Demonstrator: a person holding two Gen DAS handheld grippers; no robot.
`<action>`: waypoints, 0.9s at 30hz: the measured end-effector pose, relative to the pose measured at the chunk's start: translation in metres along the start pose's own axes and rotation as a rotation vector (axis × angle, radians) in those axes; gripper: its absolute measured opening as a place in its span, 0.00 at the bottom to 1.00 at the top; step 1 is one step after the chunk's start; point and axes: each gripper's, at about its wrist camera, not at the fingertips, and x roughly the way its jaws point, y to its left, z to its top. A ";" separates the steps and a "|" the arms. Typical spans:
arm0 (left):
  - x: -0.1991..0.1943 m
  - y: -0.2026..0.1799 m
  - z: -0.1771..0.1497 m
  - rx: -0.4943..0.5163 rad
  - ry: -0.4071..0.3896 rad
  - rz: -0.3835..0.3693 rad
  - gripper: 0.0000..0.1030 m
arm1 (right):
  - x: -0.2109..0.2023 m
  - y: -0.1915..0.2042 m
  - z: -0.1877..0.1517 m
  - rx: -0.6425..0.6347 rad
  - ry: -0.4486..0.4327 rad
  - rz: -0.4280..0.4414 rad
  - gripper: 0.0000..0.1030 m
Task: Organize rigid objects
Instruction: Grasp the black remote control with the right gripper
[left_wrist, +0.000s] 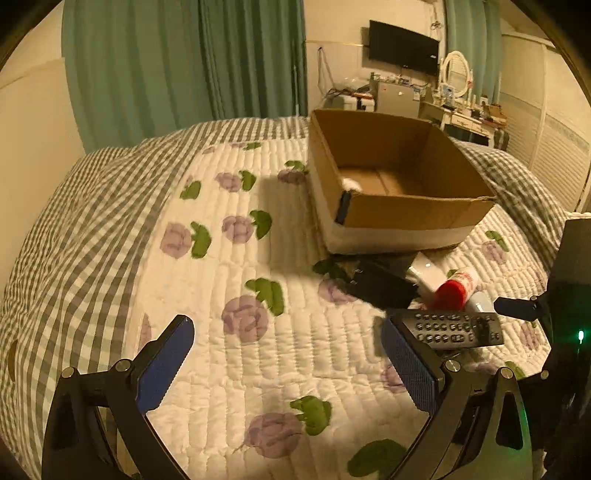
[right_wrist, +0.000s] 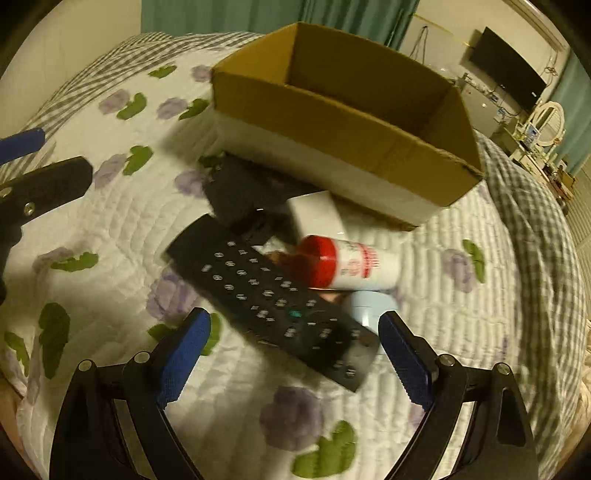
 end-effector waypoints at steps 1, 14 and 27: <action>0.002 0.001 -0.001 -0.004 0.011 0.008 1.00 | 0.002 0.005 0.000 -0.017 0.001 0.000 0.90; 0.009 -0.009 -0.006 0.009 0.062 0.005 1.00 | 0.002 -0.018 0.006 0.083 -0.036 0.114 0.32; 0.000 -0.085 0.022 0.019 0.079 -0.029 1.00 | -0.049 -0.098 0.005 0.278 -0.096 0.138 0.15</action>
